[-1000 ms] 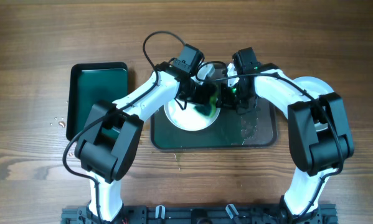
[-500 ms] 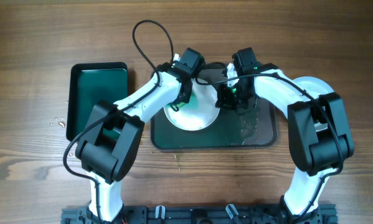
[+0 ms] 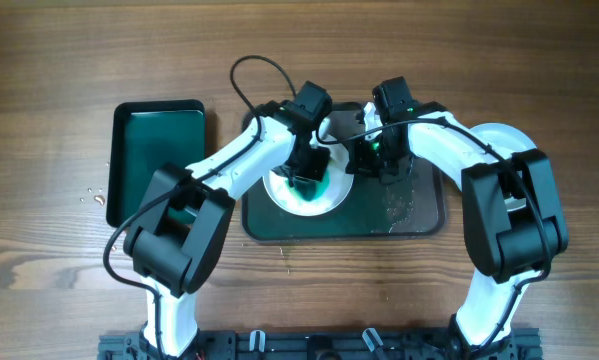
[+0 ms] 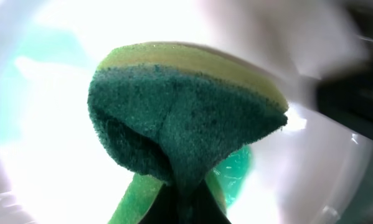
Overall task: Clean dirty plates on tray and stack at the side
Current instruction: 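Scrub the last plate with the sponge in left gripper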
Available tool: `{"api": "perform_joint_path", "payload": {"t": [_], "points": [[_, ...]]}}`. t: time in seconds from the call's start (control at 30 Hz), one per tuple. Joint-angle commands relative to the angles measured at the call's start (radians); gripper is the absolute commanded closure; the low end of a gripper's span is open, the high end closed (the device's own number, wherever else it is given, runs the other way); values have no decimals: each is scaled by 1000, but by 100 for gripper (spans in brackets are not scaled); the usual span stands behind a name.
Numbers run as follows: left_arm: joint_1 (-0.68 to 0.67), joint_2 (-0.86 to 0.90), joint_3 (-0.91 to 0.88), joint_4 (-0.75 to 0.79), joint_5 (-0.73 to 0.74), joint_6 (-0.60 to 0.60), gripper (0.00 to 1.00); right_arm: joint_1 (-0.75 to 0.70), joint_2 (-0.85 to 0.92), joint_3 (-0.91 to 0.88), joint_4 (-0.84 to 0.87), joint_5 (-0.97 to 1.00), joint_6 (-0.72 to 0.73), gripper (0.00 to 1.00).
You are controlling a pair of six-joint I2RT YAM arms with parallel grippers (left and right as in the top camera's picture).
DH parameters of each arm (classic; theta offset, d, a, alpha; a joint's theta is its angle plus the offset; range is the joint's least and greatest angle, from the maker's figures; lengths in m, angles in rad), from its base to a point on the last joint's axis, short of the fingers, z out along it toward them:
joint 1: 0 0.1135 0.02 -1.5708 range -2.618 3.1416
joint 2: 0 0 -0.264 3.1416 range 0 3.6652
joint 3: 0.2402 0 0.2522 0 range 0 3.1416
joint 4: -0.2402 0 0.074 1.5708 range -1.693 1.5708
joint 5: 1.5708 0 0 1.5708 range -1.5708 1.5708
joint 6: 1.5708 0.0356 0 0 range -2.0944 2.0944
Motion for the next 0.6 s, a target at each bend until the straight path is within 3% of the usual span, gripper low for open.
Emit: {"api": "perform_joint_path", "payload": {"t": [0.0, 0.1, 0.33, 0.57], "points": [[-31, 10, -13, 32, 232, 40, 96, -2, 42, -35, -5, 63, 12, 96], [-18, 10, -13, 83, 166, 31, 96, -2, 42, -35, -5, 63, 12, 96], [27, 10, -13, 177, -215, -122, 96, -2, 42, -35, -6, 63, 12, 96], [73, 10, -13, 117, -542, -175, 96, -2, 42, -35, -9, 63, 12, 96]]}}
